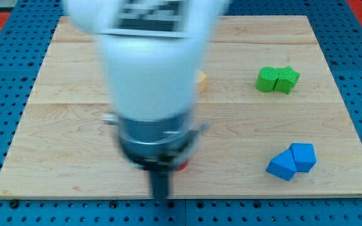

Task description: Slide the red star to the top left

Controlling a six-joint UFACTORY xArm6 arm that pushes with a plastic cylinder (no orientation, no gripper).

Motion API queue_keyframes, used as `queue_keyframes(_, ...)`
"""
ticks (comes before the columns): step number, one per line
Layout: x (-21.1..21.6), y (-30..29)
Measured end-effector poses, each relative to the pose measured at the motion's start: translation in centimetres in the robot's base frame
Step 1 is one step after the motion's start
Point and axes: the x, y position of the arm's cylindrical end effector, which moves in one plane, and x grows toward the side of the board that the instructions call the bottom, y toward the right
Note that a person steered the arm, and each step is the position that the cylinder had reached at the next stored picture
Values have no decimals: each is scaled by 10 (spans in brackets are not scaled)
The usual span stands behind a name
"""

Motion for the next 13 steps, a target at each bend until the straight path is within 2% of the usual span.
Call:
queue_keyframes(2, -76, -4)
queue_keyframes(3, -80, -8)
queue_keyframes(4, -52, -3)
queue_keyframes(5, -47, 29)
queue_keyframes(6, -57, 58)
queue_keyframes(8, -100, 42)
queue_keyframes(9, -133, -1)
queue_keyframes(10, -187, -93)
queue_keyframes(12, -196, -131)
queue_keyframes(13, -225, -158)
